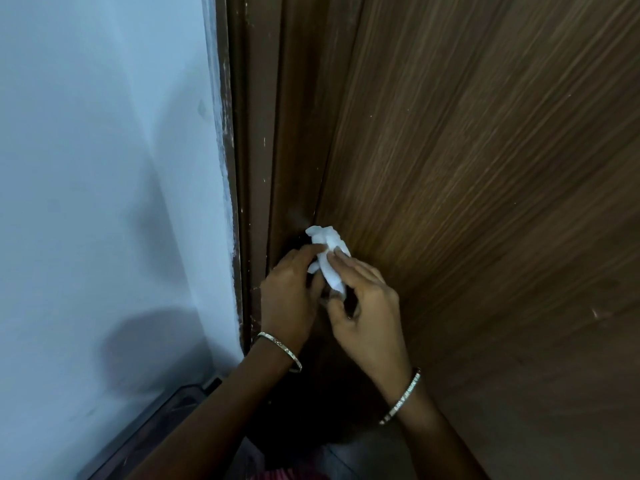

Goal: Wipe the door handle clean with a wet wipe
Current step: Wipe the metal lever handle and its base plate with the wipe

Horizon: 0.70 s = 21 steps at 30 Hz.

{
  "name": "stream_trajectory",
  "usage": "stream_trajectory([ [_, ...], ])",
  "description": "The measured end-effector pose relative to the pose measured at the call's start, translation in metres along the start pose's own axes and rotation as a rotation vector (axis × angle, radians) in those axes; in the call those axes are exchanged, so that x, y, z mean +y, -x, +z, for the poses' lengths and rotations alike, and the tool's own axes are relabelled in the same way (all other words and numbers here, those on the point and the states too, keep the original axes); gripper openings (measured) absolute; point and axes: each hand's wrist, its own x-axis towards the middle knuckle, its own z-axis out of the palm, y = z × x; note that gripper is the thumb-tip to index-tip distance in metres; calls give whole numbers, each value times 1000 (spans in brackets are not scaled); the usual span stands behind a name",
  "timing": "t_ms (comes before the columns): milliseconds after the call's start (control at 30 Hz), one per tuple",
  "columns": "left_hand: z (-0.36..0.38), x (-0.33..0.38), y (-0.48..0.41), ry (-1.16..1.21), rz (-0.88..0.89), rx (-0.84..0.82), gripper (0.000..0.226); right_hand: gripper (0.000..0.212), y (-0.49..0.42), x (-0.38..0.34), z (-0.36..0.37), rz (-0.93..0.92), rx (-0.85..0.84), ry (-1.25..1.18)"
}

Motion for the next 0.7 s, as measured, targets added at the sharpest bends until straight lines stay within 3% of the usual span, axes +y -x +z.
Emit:
stream_trajectory([
  [200,0,1,-3,-254,57,-16,31,31,36,18,-13,159,173,-132],
  [367,-1,8,3,-501,64,-120,42,34,61,31,-18,294,165,-173],
  [567,-1,10,-7,-498,217,-8,44,30,67,34,-18,311,135,-182],
  [700,1,3,-6,-406,146,-57,39,29,65,33,-13,317,135,-218],
])
